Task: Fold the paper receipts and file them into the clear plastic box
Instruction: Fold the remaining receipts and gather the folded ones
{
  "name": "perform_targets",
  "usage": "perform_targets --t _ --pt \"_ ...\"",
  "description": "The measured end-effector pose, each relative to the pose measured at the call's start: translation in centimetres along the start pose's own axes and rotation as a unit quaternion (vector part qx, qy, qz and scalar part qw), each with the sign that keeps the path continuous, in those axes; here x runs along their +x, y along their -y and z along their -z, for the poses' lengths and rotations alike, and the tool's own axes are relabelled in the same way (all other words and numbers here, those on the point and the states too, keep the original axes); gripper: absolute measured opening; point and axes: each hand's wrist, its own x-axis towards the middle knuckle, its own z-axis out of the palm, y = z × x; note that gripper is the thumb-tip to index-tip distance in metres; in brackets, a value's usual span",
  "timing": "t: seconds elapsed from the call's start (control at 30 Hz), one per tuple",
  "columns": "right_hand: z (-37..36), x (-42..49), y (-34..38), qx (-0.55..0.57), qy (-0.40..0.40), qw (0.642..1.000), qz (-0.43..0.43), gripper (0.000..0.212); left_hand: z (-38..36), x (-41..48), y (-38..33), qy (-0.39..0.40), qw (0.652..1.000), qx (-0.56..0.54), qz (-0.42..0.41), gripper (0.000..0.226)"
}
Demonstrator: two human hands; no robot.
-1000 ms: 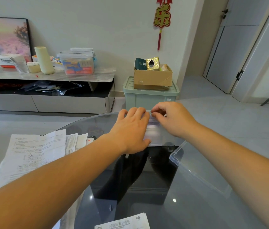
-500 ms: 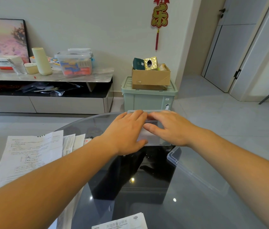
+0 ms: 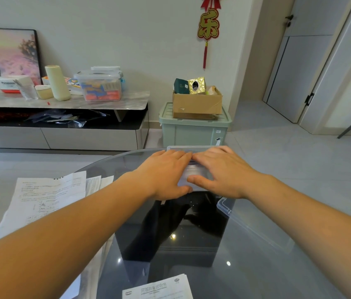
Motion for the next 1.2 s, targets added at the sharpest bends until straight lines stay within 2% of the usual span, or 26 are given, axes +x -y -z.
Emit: perform_targets --t 0.2,0.37,0.47,0.57,0.63,0.73,0.9,1.1,1.2 --pt "0.2 -0.2 0.2 -0.023 0.000 1.000 -0.006 0.069 0.7 0.5 -0.3 0.065 0.996 0.052 0.016 0.092" --pt "1.5 -2.3 0.7 0.038 -0.068 0.996 -0.044 0.075 2.4 -2.4 -0.7 -0.030 0.999 0.016 0.024 0.094" --pt "2.7 -4.8 1.9 0.108 -0.100 0.986 -0.076 0.061 3.7 -5.7 -1.7 -0.056 0.995 -0.048 0.060 0.074" --pt "3.8 -8.9 5.2 0.192 -0.098 0.973 -0.083 0.034 4.5 -10.5 -3.9 -0.024 0.989 -0.103 0.101 0.039" --pt "4.3 -12.2 8.1 0.237 -0.060 0.966 -0.078 0.020 4.8 -13.9 -5.9 0.015 0.986 -0.127 0.110 0.021" --pt "4.4 -16.7 12.5 0.258 0.034 0.965 -0.040 0.021 4.7 -18.6 -9.2 0.078 0.977 -0.166 0.112 0.016" --pt "4.0 -20.3 17.1 0.244 0.121 0.962 0.009 0.036 3.6 -23.8 -11.7 0.110 0.975 -0.173 0.086 0.027" --pt "3.1 -21.6 18.6 0.240 0.142 0.960 -0.030 0.042 3.0 -25.5 -12.4 0.161 0.965 -0.194 0.078 0.058" --pt "2.3 -21.8 18.8 0.221 0.131 0.966 -0.019 0.044 3.1 -25.2 -12.0 0.176 0.956 -0.223 0.079 0.062"
